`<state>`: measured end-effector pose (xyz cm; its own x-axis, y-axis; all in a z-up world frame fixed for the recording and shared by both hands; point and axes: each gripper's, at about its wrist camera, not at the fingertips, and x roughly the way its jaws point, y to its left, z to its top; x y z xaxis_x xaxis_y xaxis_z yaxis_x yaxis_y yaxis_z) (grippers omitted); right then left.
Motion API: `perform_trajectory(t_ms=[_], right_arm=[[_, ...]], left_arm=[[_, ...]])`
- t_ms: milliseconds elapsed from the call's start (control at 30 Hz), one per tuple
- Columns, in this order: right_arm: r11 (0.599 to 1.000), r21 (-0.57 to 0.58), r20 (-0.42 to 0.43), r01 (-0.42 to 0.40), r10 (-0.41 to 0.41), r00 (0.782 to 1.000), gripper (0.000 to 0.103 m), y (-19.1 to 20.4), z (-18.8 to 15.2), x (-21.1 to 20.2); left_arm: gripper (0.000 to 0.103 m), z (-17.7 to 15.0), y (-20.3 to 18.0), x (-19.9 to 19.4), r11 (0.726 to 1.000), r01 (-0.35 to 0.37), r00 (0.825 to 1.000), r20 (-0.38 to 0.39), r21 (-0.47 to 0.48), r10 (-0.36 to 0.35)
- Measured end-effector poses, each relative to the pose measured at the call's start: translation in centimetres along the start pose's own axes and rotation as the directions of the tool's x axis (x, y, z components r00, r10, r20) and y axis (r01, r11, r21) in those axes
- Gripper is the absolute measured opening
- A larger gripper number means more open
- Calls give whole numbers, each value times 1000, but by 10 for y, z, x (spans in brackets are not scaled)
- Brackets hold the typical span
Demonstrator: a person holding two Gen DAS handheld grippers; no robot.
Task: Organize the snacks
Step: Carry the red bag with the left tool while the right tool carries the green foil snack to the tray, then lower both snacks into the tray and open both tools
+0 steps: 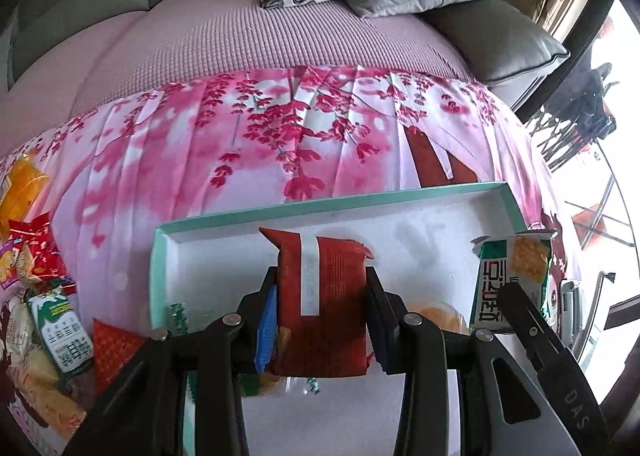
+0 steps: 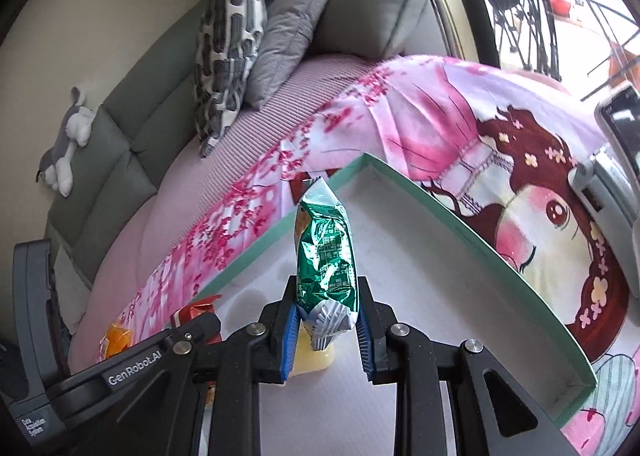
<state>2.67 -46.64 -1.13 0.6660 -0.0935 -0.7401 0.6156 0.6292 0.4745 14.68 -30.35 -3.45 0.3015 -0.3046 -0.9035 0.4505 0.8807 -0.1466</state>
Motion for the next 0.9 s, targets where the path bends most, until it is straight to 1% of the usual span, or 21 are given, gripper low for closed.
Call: perform_trajectory(t_ms=[233, 333, 367, 500, 633, 733, 767, 833, 900], right_arm=[[1000, 18, -31, -13, 14, 999, 27, -6, 0, 10], [999, 26, -37, -19, 20, 999, 27, -8, 1, 11], [1000, 28, -41, -15, 16, 999, 29, -8, 1, 12], [999, 44, -59, -2, 5, 998, 30, -13, -2, 17], [999, 45, -53, 20, -17, 998, 31, -14, -3, 15], [997, 60, -53, 47, -44, 998, 42, -19, -2, 14], [996, 68, -56, 50, -46, 997, 46, -21, -2, 14], [995, 87, -57, 43, -38, 998, 47, -24, -2, 13], [995, 93, -55, 45, -40, 998, 54, -25, -1, 12]], left_arm=[[41, 2, -10, 17, 1000, -12, 999, -30, 16, 13], [41, 3, -11, 23, 999, -29, 999, -42, 20, 30], [41, 4, -11, 24, 999, -33, 998, -45, 20, 34], [41, 6, -10, 25, 999, -33, 998, -48, 23, 34], [42, 8, -5, 24, 1000, -25, 998, -49, 11, 25], [52, 8, -1, 19, 1000, -4, 999, -45, -6, 3], [54, 9, 0, 17, 1000, -1, 999, -40, -8, 1], [56, 9, 2, 11, 1000, 2, 1000, -28, -11, -3], [61, 10, 4, 6, 1000, 11, 1000, -18, -16, -11]])
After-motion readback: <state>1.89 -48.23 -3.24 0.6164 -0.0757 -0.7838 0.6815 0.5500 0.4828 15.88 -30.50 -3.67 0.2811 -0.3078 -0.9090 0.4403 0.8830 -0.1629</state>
